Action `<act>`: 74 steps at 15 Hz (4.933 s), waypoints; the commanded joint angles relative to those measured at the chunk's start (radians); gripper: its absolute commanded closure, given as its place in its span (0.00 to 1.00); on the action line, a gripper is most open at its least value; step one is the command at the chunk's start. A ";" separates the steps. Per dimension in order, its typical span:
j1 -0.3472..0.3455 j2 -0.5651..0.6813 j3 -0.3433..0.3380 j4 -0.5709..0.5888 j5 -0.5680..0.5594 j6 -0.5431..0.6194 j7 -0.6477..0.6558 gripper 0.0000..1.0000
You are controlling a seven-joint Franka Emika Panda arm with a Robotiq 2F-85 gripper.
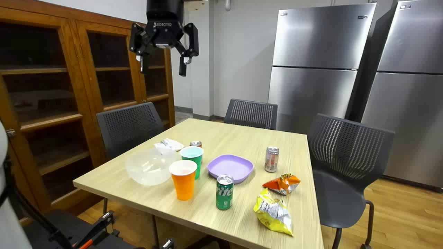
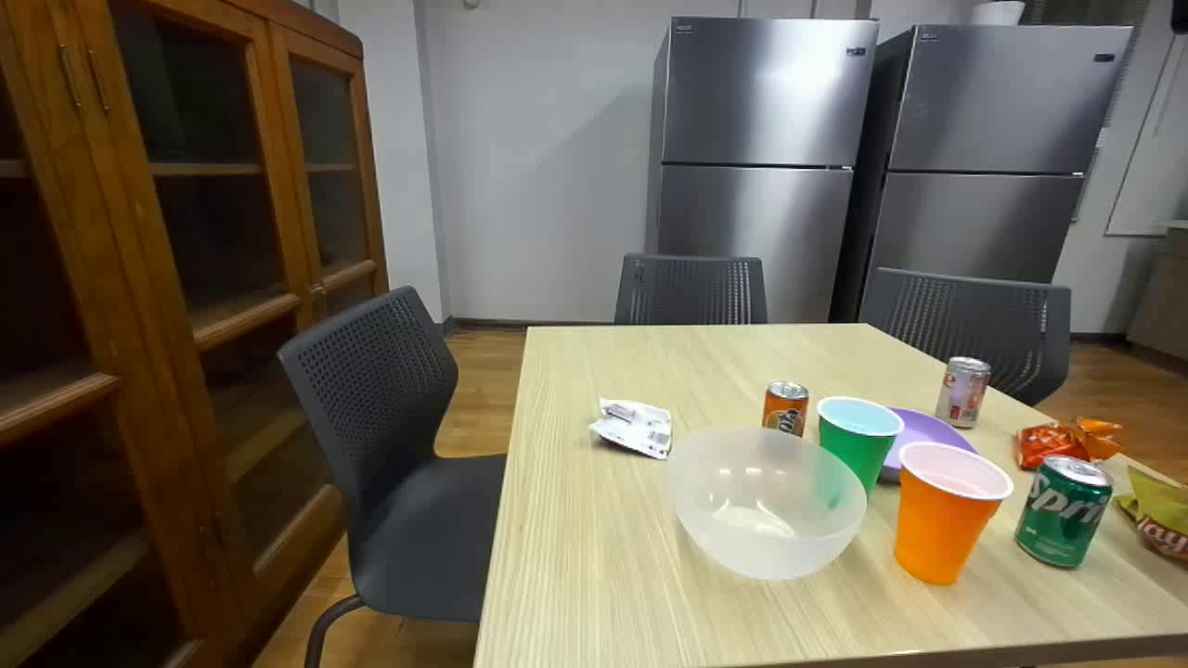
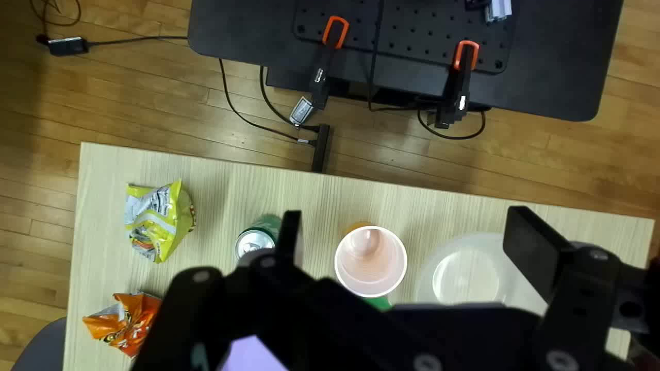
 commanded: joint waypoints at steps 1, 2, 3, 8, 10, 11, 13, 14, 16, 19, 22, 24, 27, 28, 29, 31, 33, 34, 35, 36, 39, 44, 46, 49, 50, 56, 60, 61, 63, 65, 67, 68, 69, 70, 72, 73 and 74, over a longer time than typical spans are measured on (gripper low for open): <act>-0.002 0.001 0.002 0.001 0.001 -0.001 -0.001 0.00; -0.002 0.001 0.002 0.001 0.001 -0.001 -0.001 0.00; -0.002 0.001 0.002 0.001 0.001 -0.001 -0.001 0.00; -0.002 0.010 0.008 -0.001 0.002 0.029 0.019 0.00; -0.001 0.024 0.010 0.001 0.009 0.063 0.030 0.00; 0.000 0.036 0.011 0.003 0.013 0.090 0.034 0.00; 0.004 0.067 0.014 0.013 0.017 0.134 0.035 0.00; 0.007 0.085 0.016 0.019 0.018 0.151 0.032 0.00; 0.012 0.131 0.020 0.033 0.025 0.184 0.029 0.00; 0.016 0.200 0.027 0.053 0.045 0.224 0.028 0.00; 0.022 0.285 0.041 0.078 0.059 0.295 0.044 0.00; 0.024 0.344 0.055 0.097 0.058 0.346 0.052 0.00; 0.028 0.443 0.077 0.135 0.059 0.408 0.071 0.00; 0.029 0.478 0.083 0.151 0.063 0.428 0.078 0.00; 0.030 0.509 0.088 0.165 0.062 0.445 0.088 0.00; 0.031 0.576 0.099 0.202 0.064 0.474 0.110 0.00; 0.033 0.641 0.108 0.241 0.065 0.494 0.128 0.00; 0.034 0.671 0.112 0.262 0.062 0.502 0.143 0.00; 0.035 0.701 0.115 0.281 0.058 0.513 0.158 0.00; 0.036 0.727 0.118 0.298 0.057 0.521 0.172 0.00; 0.040 0.792 0.122 0.339 0.057 0.551 0.214 0.00; 0.053 0.887 0.119 0.387 0.051 0.622 0.290 0.00; 0.057 0.924 0.115 0.404 0.050 0.651 0.319 0.00; 0.063 0.980 0.109 0.431 0.045 0.700 0.357 0.00; 0.063 1.001 0.109 0.444 0.048 0.710 0.358 0.00; 0.073 1.119 0.103 0.544 0.044 0.726 0.374 0.00; 0.083 1.188 0.097 0.621 0.039 0.713 0.379 0.00; 0.084 1.201 0.097 0.637 0.041 0.708 0.378 0.00; 0.087 1.223 0.094 0.661 0.041 0.706 0.380 0.00; 0.090 1.242 0.091 0.680 0.044 0.697 0.381 0.00; 0.094 1.254 0.088 0.688 0.043 0.696 0.384 0.00; 0.094 1.258 0.088 0.692 0.043 0.694 0.383 0.00; 0.096 1.262 0.088 0.695 0.043 0.693 0.383 0.00; 0.097 1.264 0.087 0.696 0.043 0.693 0.384 0.00; 0.098 1.267 0.086 0.696 0.043 0.691 0.383 0.00; 0.098 1.267 0.087 0.694 0.044 0.692 0.383 0.00; 0.098 1.265 0.087 0.688 0.044 0.694 0.383 0.00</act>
